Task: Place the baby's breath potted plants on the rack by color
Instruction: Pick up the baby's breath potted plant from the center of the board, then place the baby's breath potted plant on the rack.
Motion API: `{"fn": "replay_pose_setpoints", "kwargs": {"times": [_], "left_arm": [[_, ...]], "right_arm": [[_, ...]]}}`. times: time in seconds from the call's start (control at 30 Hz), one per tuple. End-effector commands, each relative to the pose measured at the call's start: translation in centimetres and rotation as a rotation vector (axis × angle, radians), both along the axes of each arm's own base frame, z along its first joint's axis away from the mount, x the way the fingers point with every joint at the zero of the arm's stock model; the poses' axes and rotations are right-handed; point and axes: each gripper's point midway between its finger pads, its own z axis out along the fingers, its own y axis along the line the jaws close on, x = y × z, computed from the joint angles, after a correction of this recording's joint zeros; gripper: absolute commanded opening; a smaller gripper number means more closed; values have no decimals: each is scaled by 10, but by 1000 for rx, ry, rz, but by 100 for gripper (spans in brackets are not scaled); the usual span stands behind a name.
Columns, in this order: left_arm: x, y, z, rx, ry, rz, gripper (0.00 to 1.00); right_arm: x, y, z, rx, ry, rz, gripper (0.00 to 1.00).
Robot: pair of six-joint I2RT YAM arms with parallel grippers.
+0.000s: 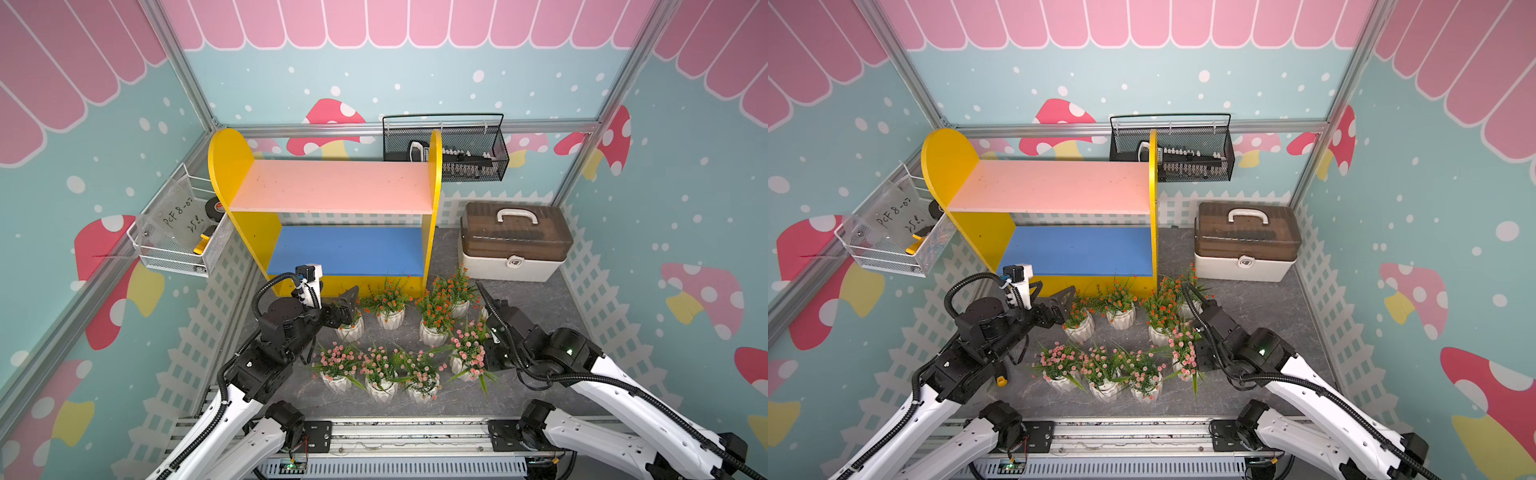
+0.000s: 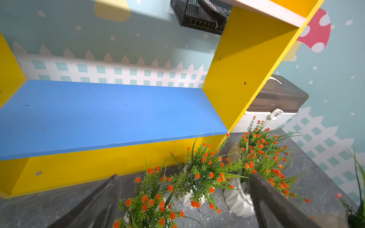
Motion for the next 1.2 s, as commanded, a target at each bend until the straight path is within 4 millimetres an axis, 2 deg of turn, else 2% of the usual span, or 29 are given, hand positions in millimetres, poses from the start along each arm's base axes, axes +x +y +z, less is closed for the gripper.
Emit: {"fn": "replay_pose_setpoints", "kwargs": {"times": [0.0,0.1,0.23,0.43,0.7,0.93,1.17], "left_arm": [[-6,-14,13,-5,-55,-87,99],[-9,-19,14,-10,-79,-118,99],[-17,-36,9,-17,-106,-218,99],[-41,-70,5,-11,-178,-386,99],[-65,-117,-5,64,-253,-534,99],[-80,-157,-2,86,-312,-633,99],[-81,-191,-1,132,-350,-627,99]], "right_arm": [[5,-4,36,-31,-52,44,6],[12,1,65,-26,-86,83,6],[23,13,99,-11,-123,140,6],[39,30,128,19,-147,203,6],[57,47,142,82,-129,246,6],[66,60,142,118,-115,270,6],[71,70,141,153,-105,290,6]]}}
